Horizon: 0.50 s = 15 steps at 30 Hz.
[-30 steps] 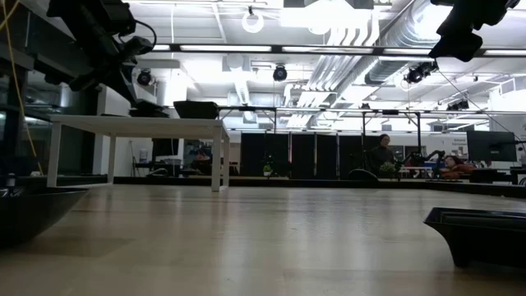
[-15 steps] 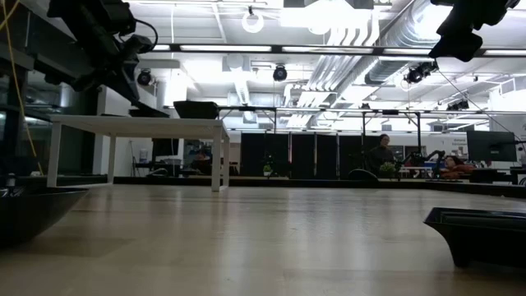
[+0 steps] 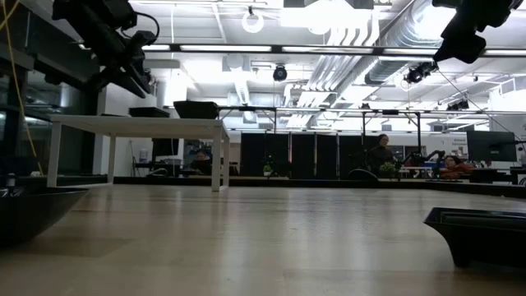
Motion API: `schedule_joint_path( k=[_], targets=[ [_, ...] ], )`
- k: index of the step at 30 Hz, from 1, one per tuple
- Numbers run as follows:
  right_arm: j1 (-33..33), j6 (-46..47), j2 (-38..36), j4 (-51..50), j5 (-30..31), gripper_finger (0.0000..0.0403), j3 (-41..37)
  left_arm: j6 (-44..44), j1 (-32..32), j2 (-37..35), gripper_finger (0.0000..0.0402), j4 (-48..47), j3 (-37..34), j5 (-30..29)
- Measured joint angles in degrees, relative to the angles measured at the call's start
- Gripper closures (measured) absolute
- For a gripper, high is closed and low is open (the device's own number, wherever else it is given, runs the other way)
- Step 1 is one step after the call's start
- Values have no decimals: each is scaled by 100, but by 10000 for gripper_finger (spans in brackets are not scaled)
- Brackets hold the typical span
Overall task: Pick & Place Mini shaped plates
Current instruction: Stack the black leaf shaped plate on top of the black leaf shaped plate on the shelf
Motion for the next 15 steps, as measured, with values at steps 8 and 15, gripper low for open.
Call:
schedule_joint_path(
  k=[8, 15],
  targets=[
    [-1, 128, 0, -180, -15, 178, 0, 51, 0, -90, 325, 58, 1, -105],
    [0, 132, 0, -165, -15, 178, 0, 146, -6, -608, 325, 58, 1, -125]
  ],
)
